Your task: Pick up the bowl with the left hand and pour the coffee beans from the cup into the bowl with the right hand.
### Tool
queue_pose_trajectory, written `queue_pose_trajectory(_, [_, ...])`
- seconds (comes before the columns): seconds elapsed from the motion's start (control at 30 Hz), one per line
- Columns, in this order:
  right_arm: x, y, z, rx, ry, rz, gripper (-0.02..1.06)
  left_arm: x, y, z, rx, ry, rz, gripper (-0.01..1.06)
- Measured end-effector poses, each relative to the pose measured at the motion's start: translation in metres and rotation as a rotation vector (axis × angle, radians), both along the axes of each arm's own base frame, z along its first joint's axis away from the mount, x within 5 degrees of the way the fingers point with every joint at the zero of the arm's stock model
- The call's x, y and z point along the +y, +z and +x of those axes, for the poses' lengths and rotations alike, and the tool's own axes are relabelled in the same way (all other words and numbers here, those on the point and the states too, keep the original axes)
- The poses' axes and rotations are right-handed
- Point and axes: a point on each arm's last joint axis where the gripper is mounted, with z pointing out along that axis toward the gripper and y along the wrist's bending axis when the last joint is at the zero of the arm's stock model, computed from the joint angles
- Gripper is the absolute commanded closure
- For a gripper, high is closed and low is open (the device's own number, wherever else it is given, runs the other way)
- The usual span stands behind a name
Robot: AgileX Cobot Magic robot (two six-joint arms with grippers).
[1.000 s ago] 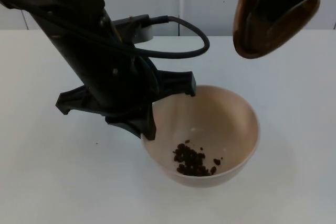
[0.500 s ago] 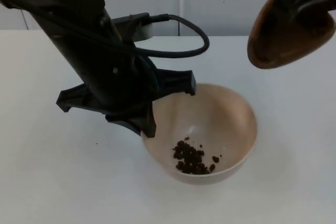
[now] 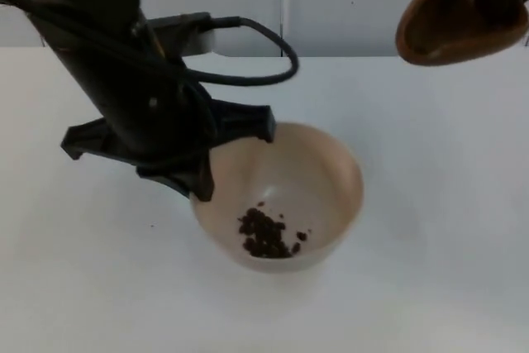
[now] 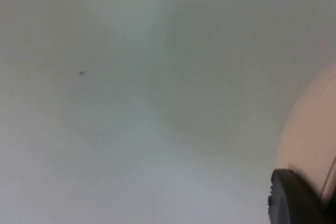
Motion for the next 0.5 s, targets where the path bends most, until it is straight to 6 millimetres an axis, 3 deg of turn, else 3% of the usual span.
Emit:
queue_pose_trajectory(0.17, [0.000, -0.012, 0.011, 0.015, -0.017, 0.002, 1.05, 0.026, 0.000, 0.014, -0.004, 0.083, 0.004, 1.05])
queue_pose_trajectory(0.3, [0.011, -0.037, 0.024, 0.056, -0.026, 0.011, 1.05, 0.044, -0.010, 0.023, 0.020, 0.136, 0.019, 1.05])
queue_pose_trajectory(0.5, [0.022, -0.069, 0.039, 0.093, -0.049, 0.020, 1.05, 0.051, -0.032, 0.026, 0.078, 0.149, 0.051, 1.05])
